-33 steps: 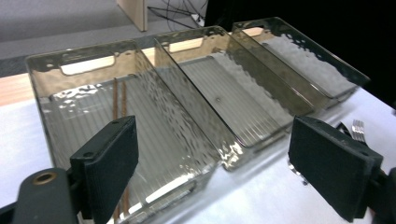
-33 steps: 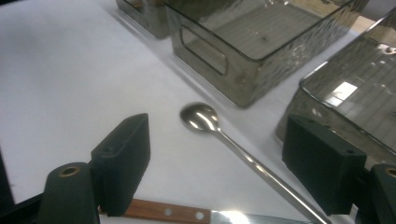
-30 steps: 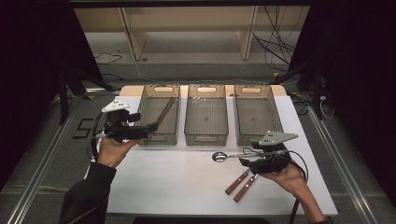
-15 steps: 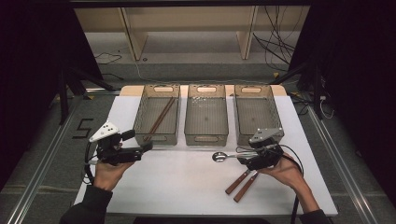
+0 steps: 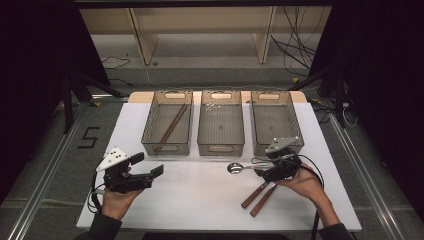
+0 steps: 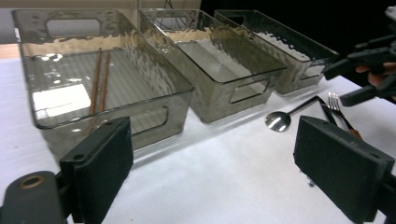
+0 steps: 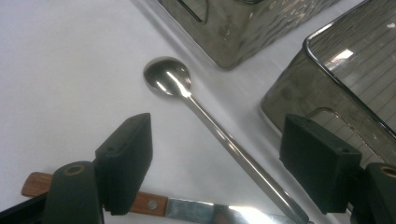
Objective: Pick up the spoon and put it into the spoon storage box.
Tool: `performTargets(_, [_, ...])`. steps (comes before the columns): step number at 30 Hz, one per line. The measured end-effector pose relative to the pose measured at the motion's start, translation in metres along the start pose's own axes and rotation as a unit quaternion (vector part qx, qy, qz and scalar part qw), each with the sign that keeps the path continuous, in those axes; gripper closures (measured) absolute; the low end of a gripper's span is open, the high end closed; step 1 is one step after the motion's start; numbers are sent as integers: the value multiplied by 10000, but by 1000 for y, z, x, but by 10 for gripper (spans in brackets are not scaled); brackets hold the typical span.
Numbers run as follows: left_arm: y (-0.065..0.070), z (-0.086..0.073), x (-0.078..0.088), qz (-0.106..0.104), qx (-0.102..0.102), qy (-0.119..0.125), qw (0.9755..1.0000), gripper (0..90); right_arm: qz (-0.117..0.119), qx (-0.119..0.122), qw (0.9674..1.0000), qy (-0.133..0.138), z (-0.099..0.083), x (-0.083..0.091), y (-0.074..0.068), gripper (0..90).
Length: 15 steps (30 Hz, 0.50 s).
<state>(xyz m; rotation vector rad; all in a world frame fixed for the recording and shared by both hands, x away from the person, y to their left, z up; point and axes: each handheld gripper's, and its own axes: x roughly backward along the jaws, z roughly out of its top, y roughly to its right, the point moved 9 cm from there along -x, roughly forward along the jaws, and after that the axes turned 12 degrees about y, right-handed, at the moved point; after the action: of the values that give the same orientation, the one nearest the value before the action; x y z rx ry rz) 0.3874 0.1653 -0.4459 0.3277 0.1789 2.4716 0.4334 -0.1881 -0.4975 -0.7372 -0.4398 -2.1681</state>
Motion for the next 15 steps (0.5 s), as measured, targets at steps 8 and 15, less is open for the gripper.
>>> performTargets(8, [12, -5, 2, -87, -96, 110, 9999, 117, 93, 94, 9995, -289, -9, -11, 7, 363])
performTargets(15, [19, -6, 10, -173, -223, 247, 9993, 112, -15, 388, 9972, -638, -14, -19, 12, 405])
